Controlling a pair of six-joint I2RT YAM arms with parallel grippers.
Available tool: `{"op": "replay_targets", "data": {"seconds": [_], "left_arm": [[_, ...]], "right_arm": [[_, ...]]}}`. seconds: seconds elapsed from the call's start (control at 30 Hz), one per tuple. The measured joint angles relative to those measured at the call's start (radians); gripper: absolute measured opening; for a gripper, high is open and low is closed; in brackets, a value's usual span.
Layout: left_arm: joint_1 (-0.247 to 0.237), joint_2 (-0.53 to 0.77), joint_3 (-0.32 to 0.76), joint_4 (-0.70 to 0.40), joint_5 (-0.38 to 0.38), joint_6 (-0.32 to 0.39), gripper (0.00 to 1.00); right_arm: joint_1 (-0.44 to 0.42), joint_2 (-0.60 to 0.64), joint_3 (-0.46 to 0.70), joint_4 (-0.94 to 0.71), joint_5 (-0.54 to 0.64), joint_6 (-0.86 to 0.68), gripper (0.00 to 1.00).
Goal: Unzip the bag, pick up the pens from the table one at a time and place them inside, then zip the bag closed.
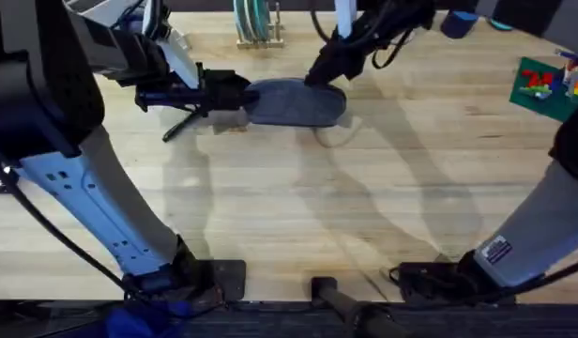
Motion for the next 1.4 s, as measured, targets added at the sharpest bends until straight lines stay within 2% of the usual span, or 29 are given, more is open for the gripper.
{"op": "replay_targets", "data": {"seconds": [0.43, 1.4], "left_arm": [[0.014, 0.000, 0.000, 0.000, -0.001, 0.000, 0.041], [0.017, 0.000, 0.000, 0.002, -0.005, 0.000, 0.041]], "right_arm": [[0.084, 0.005, 0.000, 0.125, 0.036, 0.105, 0.031], [0.160, 0.054, 0.000, 0.302, 0.048, 0.246, 0.031]]}}
